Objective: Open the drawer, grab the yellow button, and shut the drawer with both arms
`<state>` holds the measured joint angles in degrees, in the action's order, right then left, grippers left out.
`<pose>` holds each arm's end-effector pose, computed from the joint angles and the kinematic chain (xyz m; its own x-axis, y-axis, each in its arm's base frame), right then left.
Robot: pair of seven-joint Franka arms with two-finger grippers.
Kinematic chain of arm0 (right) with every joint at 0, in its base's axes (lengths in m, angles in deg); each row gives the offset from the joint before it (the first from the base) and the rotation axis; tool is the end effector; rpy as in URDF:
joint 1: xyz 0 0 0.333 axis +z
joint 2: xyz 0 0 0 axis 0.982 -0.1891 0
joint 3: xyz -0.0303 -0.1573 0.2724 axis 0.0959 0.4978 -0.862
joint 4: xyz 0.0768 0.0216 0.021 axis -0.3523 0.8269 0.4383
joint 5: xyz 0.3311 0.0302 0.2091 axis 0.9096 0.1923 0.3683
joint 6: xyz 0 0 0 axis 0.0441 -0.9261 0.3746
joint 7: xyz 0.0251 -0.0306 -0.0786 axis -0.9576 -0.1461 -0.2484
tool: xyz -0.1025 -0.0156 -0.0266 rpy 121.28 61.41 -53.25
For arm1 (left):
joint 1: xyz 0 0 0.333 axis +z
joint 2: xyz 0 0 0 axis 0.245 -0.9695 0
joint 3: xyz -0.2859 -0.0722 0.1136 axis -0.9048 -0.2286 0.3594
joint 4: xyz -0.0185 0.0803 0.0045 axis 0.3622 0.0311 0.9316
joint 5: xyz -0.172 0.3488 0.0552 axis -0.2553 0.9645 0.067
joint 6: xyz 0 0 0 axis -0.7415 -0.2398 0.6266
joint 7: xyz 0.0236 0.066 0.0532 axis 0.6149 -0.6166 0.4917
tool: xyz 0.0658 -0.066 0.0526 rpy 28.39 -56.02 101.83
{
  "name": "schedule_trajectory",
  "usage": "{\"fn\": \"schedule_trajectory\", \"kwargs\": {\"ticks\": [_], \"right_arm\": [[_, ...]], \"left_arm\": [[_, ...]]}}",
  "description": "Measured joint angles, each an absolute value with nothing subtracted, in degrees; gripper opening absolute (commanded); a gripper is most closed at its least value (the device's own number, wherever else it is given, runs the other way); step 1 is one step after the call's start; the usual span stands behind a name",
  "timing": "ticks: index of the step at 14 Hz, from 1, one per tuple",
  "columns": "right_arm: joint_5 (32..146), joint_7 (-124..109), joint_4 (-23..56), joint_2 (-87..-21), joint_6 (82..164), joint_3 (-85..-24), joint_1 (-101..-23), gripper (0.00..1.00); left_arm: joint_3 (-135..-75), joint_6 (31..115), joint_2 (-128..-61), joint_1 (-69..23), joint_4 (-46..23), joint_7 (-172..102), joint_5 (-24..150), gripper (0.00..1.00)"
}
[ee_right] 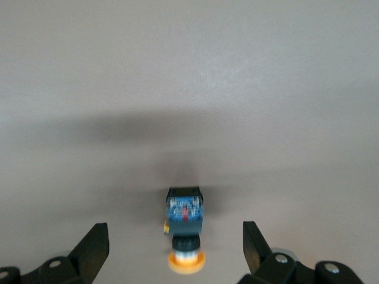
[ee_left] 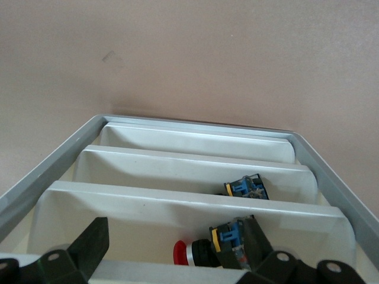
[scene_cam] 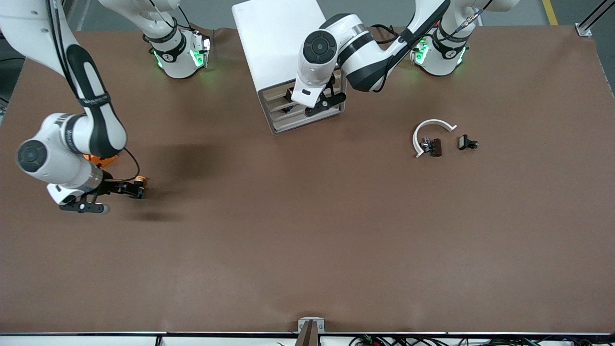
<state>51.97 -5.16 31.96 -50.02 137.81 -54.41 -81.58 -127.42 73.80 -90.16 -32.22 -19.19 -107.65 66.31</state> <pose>0.5931 -0.0807 0.2852 0.9942 -0.0841 -0.0670 -0.0824 -0.9962 0.0274 0.3340 -0.5115 0.3547 0.8526 0.4040 -0.3315 0.4117 -0.9099 -0.0502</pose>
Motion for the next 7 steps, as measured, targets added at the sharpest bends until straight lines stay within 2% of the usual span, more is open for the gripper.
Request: {"fn": "schedule_trajectory", "kwargs": {"ticks": [5,7], "right_arm": [[52.0,-5.2,15.5,-45.3,110.8,-54.8,-81.5,1.00],[52.0,-5.2,8.4,-44.6,102.4,-54.8,-81.5,1.00]], "left_arm": [[-127.4,73.8,-90.3,-31.9,-18.8,-107.7,65.7,1.00],[-127.2,72.3,-90.3,-30.8,-17.0,-108.1,65.7,1.00]]}}
